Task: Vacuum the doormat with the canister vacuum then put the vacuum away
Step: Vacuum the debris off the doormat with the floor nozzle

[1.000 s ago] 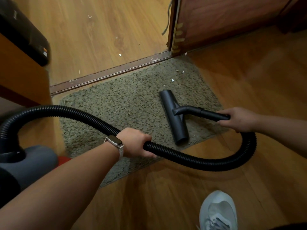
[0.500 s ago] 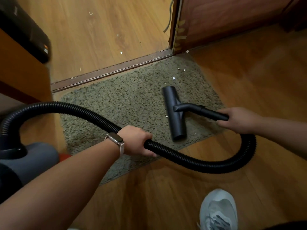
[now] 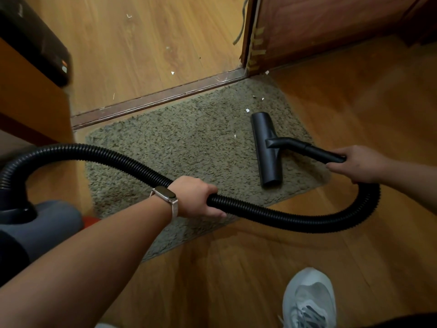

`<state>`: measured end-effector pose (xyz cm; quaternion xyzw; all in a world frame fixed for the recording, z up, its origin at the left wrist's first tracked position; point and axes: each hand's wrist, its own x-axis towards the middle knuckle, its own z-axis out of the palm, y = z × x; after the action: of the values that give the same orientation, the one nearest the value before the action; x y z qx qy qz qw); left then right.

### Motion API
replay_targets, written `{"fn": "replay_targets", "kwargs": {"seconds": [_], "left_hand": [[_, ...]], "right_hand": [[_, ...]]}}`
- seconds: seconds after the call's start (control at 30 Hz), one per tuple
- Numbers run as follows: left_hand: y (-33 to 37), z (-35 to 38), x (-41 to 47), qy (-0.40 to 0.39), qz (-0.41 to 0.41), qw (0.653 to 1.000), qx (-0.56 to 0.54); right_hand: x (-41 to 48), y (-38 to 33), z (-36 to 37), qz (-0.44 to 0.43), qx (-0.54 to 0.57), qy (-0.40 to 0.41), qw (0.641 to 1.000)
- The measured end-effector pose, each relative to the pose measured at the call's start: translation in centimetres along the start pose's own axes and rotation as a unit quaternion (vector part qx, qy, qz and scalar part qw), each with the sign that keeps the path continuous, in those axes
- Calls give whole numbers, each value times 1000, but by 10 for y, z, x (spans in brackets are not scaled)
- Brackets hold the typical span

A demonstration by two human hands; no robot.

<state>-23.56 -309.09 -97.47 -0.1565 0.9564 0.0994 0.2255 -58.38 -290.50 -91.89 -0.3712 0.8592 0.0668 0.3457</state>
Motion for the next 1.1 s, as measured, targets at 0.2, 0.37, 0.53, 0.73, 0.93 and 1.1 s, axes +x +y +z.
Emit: {"fn": "replay_targets", "kwargs": {"seconds": [0.2, 0.37, 0.53, 0.73, 0.93, 1.1], "left_hand": [[0, 0, -1, 12, 3, 1000, -5], [-2, -2, -3, 7, 6, 1000, -3], [-5, -2, -8, -10, 1, 1000, 7], [-12, 2, -12, -9, 11, 1000, 24], [-15, 6, -12, -23, 15, 999, 31], [-16, 7, -13, -30, 14, 999, 25]], "right_hand": [[6, 4, -1, 4, 5, 1, 1000], [13, -11, 2, -25, 3, 6, 1000], [26, -40, 4, -74, -3, 9, 997], [41, -71, 9, -133, -53, 16, 990], [48, -89, 10, -163, -74, 21, 984], [47, -95, 6, -186, -67, 19, 980]]}}
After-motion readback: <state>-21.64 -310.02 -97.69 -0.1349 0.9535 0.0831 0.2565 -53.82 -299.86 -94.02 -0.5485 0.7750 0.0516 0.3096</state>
